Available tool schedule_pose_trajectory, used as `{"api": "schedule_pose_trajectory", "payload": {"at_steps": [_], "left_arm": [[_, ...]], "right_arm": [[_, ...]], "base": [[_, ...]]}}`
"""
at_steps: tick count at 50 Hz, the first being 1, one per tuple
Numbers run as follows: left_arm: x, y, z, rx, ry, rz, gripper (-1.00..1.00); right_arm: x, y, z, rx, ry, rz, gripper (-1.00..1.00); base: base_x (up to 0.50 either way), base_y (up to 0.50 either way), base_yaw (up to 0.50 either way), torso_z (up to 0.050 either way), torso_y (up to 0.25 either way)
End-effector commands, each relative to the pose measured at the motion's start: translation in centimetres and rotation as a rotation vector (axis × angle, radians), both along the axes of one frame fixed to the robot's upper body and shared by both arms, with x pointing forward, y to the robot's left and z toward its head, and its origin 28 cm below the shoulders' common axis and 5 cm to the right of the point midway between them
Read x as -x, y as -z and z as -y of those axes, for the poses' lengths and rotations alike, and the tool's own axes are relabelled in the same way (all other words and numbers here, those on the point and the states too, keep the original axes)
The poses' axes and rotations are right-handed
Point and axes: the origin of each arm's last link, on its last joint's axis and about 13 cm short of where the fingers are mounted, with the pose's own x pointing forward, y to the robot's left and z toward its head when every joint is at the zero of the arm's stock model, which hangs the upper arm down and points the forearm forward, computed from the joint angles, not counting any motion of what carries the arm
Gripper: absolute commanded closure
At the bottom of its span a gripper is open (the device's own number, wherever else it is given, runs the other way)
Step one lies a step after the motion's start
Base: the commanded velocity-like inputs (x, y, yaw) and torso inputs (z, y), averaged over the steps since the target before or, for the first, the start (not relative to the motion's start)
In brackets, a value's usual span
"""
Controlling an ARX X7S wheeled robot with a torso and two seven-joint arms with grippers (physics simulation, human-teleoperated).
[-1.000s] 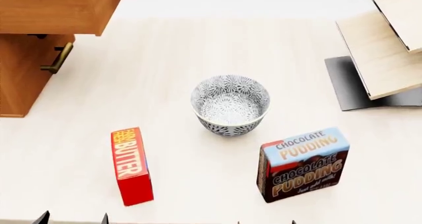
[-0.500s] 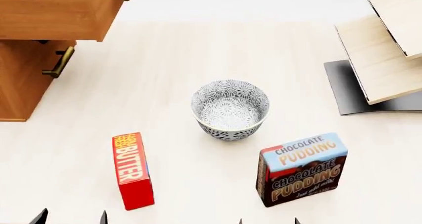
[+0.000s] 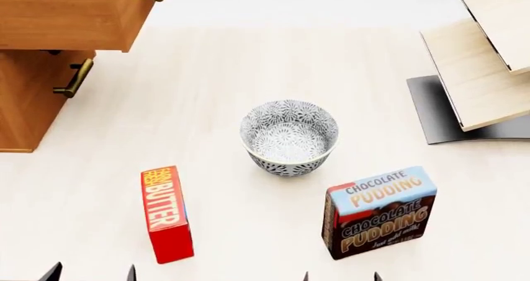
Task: Close the top drawer of the cabinet.
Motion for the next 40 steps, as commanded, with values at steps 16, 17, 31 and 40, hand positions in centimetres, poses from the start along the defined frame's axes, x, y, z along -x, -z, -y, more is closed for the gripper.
{"api": "schedule_pose_trajectory", "payload": {"at_steps": [16,17,31,40], "left_arm": [[-0.7,-2.3,0.2,-0.023,-0.055,0.015,-1.00],[-0.7,-2.7,0.1,-0.016,-0.062,0.021,-1.00],[-0.3,-4.9,0.0,-0.031,-0.080,0.079,-1.00],[0.0,-5.9,-0.2,-0.040,-0.082,0.112,-1.00]], "right_arm": [[-0.3,-2.0,0.4,0.017,0.050,0.010,-1.00],[-0.4,-2.1,0.4,0.017,0.056,0.011,-1.00],[-0.5,-3.8,0.7,0.025,0.105,0.050,-1.00],[-0.4,-4.5,0.6,0.038,0.115,0.076,-1.00]], "base": [[0.00,0.00,0.00,0.000,0.000],[0.00,0.00,0.00,0.000,0.000],[0.00,0.00,0.00,0.000,0.000],[0.00,0.00,0.00,0.000,0.000]]}}
